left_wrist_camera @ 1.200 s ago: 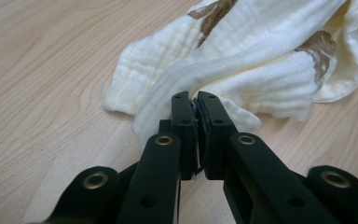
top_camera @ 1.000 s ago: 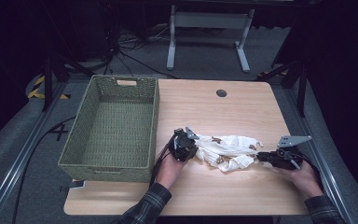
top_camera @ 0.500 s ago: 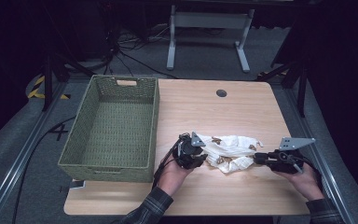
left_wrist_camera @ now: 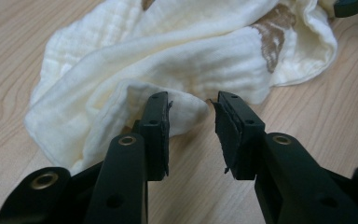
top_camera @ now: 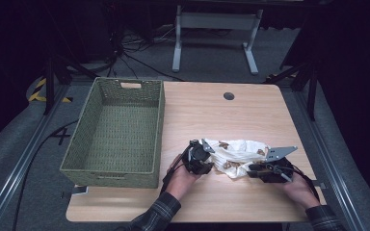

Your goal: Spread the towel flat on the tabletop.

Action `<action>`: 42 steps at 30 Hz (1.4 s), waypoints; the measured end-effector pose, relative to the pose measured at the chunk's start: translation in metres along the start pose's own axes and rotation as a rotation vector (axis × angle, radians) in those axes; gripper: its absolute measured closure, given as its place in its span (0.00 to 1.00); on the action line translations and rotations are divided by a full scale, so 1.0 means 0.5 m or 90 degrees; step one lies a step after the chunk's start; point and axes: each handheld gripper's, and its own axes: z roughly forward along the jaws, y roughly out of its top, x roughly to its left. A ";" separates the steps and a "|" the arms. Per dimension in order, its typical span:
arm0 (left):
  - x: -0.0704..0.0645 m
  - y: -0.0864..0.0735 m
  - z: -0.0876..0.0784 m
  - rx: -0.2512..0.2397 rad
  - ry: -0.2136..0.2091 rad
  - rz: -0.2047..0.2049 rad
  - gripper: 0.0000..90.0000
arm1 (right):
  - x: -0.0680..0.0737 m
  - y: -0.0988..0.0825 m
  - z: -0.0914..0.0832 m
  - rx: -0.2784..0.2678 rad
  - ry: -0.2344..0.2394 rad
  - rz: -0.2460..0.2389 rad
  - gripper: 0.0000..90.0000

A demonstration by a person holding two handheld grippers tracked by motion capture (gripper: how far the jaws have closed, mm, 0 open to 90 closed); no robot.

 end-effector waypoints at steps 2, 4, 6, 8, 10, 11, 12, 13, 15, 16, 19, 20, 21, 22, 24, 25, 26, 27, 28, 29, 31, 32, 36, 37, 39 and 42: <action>0.002 -0.001 0.001 0.009 0.002 -0.001 0.71 | 0.001 -0.001 0.002 0.004 0.001 0.002 0.74; 0.004 -0.004 0.004 0.010 0.005 -0.004 0.71 | 0.003 -0.001 0.004 0.005 -0.012 -0.003 0.81; 0.002 -0.004 -0.001 0.002 0.008 -0.012 0.70 | 0.000 -0.001 0.002 0.005 -0.013 0.002 0.86; 0.001 -0.003 -0.011 -0.009 0.008 -0.007 0.70 | -0.003 -0.002 -0.002 0.003 -0.012 0.006 0.92; -0.003 -0.002 -0.022 -0.019 0.008 -0.004 0.69 | -0.006 -0.003 -0.009 -0.008 -0.011 0.011 0.95; -0.006 -0.002 -0.025 -0.021 0.008 -0.006 0.69 | -0.007 -0.004 -0.015 -0.014 -0.011 0.015 0.96; -0.008 -0.001 -0.028 -0.029 0.007 0.000 0.68 | -0.008 -0.005 -0.018 -0.017 -0.010 0.017 0.96; -0.011 0.001 -0.030 -0.031 0.005 0.002 0.68 | -0.010 -0.006 -0.024 -0.021 -0.009 0.020 0.97; -0.018 0.004 -0.032 -0.035 -0.001 0.006 0.68 | -0.013 -0.009 -0.037 -0.037 -0.005 0.026 0.97; -0.021 0.007 -0.032 -0.033 -0.004 0.011 0.68 | -0.014 -0.011 -0.041 -0.038 -0.004 0.031 0.97; -0.028 0.014 -0.029 -0.038 -0.006 0.018 0.67 | -0.018 -0.016 -0.051 -0.048 -0.003 0.038 0.97; -0.029 0.015 -0.031 -0.035 -0.007 0.023 0.67 | -0.018 -0.016 -0.055 -0.050 -0.003 0.039 0.97; -0.031 0.014 -0.031 -0.042 -0.005 0.018 0.67 | -0.018 -0.017 -0.058 -0.053 -0.004 0.038 0.97; -0.033 0.014 -0.033 -0.044 -0.006 0.016 0.67 | -0.018 -0.019 -0.061 -0.053 -0.006 0.039 0.97; -0.035 0.013 -0.039 -0.047 -0.004 0.017 0.67 | -0.015 -0.022 -0.069 -0.057 -0.007 0.040 0.97; -0.035 0.013 -0.041 -0.051 -0.005 0.017 0.67 | -0.014 -0.024 -0.073 -0.061 -0.008 0.039 0.97; -0.035 0.014 -0.043 -0.056 -0.004 0.018 0.67 | -0.012 -0.026 -0.078 -0.061 -0.009 0.041 0.97; -0.035 0.014 -0.046 -0.056 -0.005 0.014 0.67 | -0.011 -0.029 -0.083 -0.064 -0.010 0.042 0.97; -0.034 0.015 -0.049 -0.057 -0.005 0.017 0.67 | -0.009 -0.032 -0.087 -0.068 -0.010 0.044 0.97; -0.034 0.015 -0.049 -0.057 -0.005 0.017 0.67 | -0.009 -0.032 -0.087 -0.068 -0.010 0.044 0.97; -0.033 0.017 -0.053 -0.064 -0.004 0.017 0.67 | -0.008 -0.041 -0.099 -0.074 -0.014 0.045 0.97; -0.034 0.018 -0.056 -0.063 -0.005 0.014 0.67 | -0.009 -0.045 -0.104 -0.077 -0.017 0.046 0.97; -0.038 0.026 -0.059 -0.070 -0.011 0.021 0.67 | -0.007 -0.060 -0.119 -0.081 -0.025 0.061 0.97; -0.039 0.032 -0.056 -0.070 -0.015 0.029 0.67 | -0.007 -0.064 -0.122 -0.080 -0.028 0.064 0.97; -0.042 0.036 -0.051 -0.065 -0.023 0.030 0.69 | -0.009 -0.073 -0.124 -0.076 -0.033 0.067 0.97; -0.045 0.037 -0.045 -0.057 -0.029 0.037 0.69 | -0.012 -0.077 -0.132 -0.079 -0.040 0.072 0.97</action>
